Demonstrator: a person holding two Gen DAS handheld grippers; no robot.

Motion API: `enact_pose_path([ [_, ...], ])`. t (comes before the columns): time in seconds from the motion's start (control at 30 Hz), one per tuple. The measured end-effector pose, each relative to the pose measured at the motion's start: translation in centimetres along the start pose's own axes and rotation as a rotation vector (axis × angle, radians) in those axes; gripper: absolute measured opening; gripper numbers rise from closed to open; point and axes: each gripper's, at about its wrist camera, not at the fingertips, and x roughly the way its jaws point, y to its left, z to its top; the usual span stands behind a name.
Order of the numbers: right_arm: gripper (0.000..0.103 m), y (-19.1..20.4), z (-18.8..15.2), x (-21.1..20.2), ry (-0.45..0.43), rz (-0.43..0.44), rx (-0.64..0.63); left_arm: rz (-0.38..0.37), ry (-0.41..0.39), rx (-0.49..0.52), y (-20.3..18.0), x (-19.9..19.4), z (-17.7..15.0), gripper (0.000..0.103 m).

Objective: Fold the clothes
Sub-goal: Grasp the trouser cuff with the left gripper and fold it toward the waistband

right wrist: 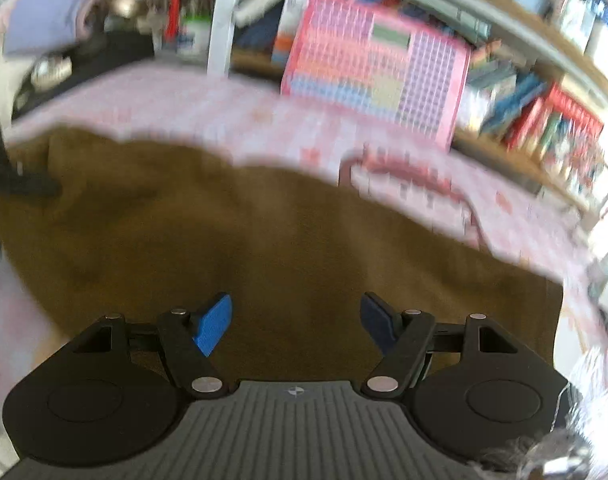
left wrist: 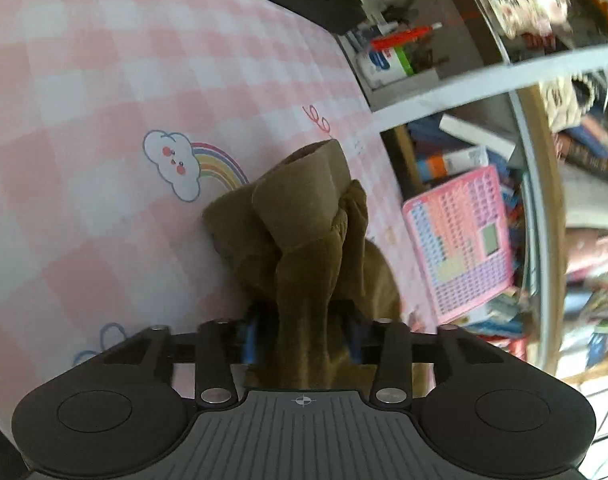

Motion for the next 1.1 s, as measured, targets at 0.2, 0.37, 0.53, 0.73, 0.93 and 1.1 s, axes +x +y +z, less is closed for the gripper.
enact_pose_path([
  [0.2,0.071,1.8,5.3,4.6,-0.037,-0.015,-0.004,-0.019,0.001,-0.069,0.1,0.3,0.3,0.053],
  [0.37,0.071,3.5,6.7,8.9,0.018,-0.049,-0.045,-0.027,0.006,-0.073,0.4,0.3,0.3,0.053],
  [0.53,0.072,4.2,5.7,8.8,0.005,-0.071,-0.100,-0.026,0.002,-0.079,0.4,0.4,0.2,0.053],
  [0.73,0.072,4.9,2.3,3.4,-0.008,-0.005,-0.142,-0.035,-0.004,-0.098,0.4,0.7,0.4,0.053],
  [0.93,0.073,5.3,-1.1,-1.0,0.066,0.091,-0.156,-0.037,-0.004,-0.106,0.5,0.7,0.5,0.053],
  [1.1,0.073,5.3,-1.3,-1.0,0.058,0.111,-0.147,-0.026,-0.013,-0.092,0.3,0.8,0.5,0.049],
])
